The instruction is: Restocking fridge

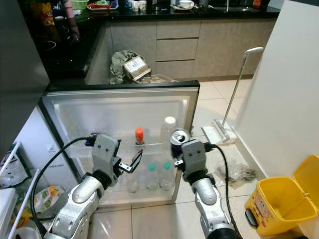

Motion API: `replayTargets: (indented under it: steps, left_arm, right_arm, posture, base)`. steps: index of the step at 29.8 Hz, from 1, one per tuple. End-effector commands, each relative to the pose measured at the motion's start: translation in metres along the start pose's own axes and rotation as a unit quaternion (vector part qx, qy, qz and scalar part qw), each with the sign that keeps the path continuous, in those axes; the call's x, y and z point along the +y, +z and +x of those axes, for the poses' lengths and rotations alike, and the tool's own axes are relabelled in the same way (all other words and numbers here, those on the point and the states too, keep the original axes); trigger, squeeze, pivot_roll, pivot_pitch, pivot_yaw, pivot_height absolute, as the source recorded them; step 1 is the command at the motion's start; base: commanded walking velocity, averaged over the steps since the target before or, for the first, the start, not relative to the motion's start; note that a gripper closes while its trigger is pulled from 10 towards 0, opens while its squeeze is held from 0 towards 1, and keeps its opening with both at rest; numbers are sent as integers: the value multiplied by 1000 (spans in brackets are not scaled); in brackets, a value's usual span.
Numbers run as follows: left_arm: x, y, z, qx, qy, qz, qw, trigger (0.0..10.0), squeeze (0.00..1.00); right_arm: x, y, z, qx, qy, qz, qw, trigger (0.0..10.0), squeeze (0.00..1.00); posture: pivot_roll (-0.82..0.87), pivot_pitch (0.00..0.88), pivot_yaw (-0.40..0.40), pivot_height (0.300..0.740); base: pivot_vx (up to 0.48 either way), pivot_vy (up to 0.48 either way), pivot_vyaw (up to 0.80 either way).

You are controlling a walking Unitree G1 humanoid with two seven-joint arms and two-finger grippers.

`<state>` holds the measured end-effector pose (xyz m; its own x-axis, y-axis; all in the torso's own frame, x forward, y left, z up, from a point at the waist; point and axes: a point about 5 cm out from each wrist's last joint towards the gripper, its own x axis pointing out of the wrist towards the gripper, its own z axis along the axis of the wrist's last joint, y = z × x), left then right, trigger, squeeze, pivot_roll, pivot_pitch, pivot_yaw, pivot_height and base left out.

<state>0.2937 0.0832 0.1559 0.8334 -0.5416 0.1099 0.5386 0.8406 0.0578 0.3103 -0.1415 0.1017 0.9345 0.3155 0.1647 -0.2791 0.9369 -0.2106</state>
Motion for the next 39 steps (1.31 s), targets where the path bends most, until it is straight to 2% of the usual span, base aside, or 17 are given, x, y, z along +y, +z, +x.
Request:
replayTargets:
  steps: [1,6,7,8,9,10,11,12,19,20,27,33,39]
  left_arm:
    - [0,12,1,-13,-26,-5,1000,10000,0]
    - [-3,32,4,-37,-78,13,996,10000,0]
    - [-4,42,6,-45,-106,47,992,10000,0]
    - [-4,42,6,-45,-106,47,992,10000,0]
    - [-5,45,7,-45,-119,64,990,10000,298]
    - [-5,45,7,-45,-119,64,990,10000,298]
    - [-4,46,7,-42,-130,74,988,10000,443]
    - [-3,48,8,-39,-142,83,986,10000,1000]
    - [-2,48,12,-20,-165,94,982,10000,1000]
    - [-3,47,13,-17,-167,93,981,10000,8]
    - [-12,37,17,0,-177,87,980,10000,0]
    - [-17,28,18,23,-188,61,980,10000,0]
    - [-11,23,22,37,-156,51,986,10000,0]
  right_arm:
    - [3,0,-3,3,20,-2,1000,10000,0]
    - [9,8,-4,-12,49,-15,999,10000,0]
    - [13,12,-4,-19,63,-17,998,10000,0]
    - [13,12,-4,-19,63,-17,998,10000,0]
    - [15,13,-4,-21,66,-18,997,10000,0]
    - [15,13,-4,-21,66,-18,997,10000,0]
    - [15,15,-3,-22,69,-18,997,10000,0]
    - [15,18,-2,-27,73,-20,997,10000,0]
    - [18,34,4,-43,98,-15,994,10000,0]
    - [18,36,4,-44,102,-15,994,10000,0]
    - [29,42,6,-57,133,-35,989,10000,0]
    - [38,48,6,-67,148,-46,986,10000,0]
    - [42,53,7,-78,158,-57,983,10000,0]
  posture:
    - [-126,45,-2,740]
    - [-129,44,0,740]
    - [-129,41,6,740]
    - [-129,41,6,740]
    - [-129,41,8,740]
    - [-129,41,8,740]
    - [-128,38,13,740]
    - [-126,37,15,740]
    - [-132,33,21,740]
    - [-131,32,21,740]
    - [-132,30,23,740]
    - [-129,31,24,740]
    - [-131,30,26,740]
  base:
    - [0,0,0]
    - [0,0,0]
    - [0,0,0]
    - [0,0,0]
    - [0,0,0]
    - [0,0,0]
    - [0,0,0]
    - [0,0,0]
    - [0,0,0]
    - [0,0,0]
    - [0,0,0]
    - [0,0,0]
    - [0,0,0]
